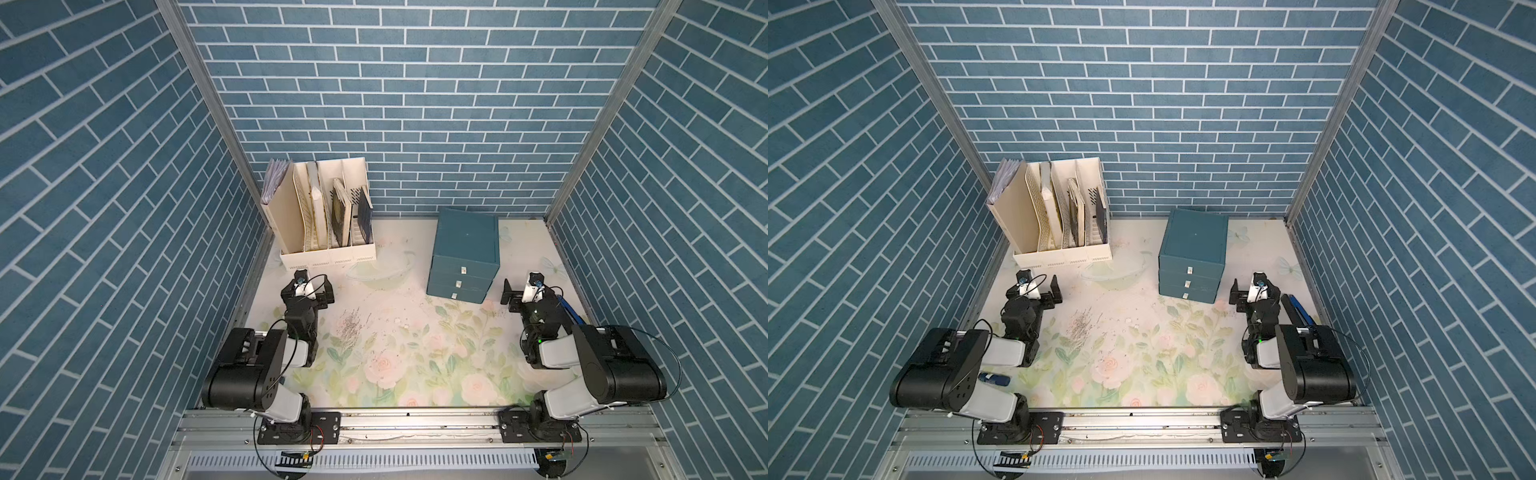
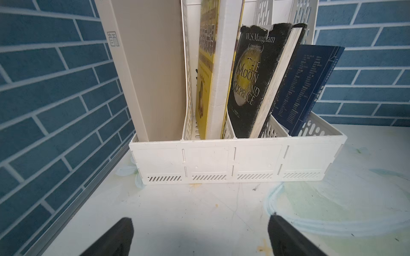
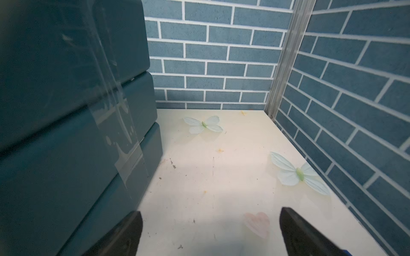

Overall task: Take the seed bags out of the drawer
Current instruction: Move the storage box to the center of the board.

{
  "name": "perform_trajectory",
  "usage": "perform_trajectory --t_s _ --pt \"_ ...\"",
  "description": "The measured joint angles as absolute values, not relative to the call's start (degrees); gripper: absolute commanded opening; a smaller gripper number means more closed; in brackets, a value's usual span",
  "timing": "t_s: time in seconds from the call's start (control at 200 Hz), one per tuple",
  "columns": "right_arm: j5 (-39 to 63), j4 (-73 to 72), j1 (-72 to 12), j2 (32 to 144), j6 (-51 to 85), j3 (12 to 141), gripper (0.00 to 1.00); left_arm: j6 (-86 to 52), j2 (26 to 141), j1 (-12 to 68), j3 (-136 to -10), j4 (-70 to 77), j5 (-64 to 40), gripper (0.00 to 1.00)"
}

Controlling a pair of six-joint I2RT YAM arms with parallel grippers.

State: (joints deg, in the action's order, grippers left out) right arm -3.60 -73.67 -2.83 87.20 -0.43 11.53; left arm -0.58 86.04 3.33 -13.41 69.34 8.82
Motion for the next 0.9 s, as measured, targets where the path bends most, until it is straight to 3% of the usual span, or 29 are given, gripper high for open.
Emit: perform_trajectory --t_s 0.66,0.9 --pt "-3.6 -73.5 -2.8 87.2 -0.4 11.6 1.00 -0.6 86.0 3.3 -13.4 69.3 8.7 1.00" --pt "-4.5 -59.7 -2.8 82.9 -0.4 20.0 1.00 -0.6 84.7 3.4 -20.0 60.4 8.8 1.00"
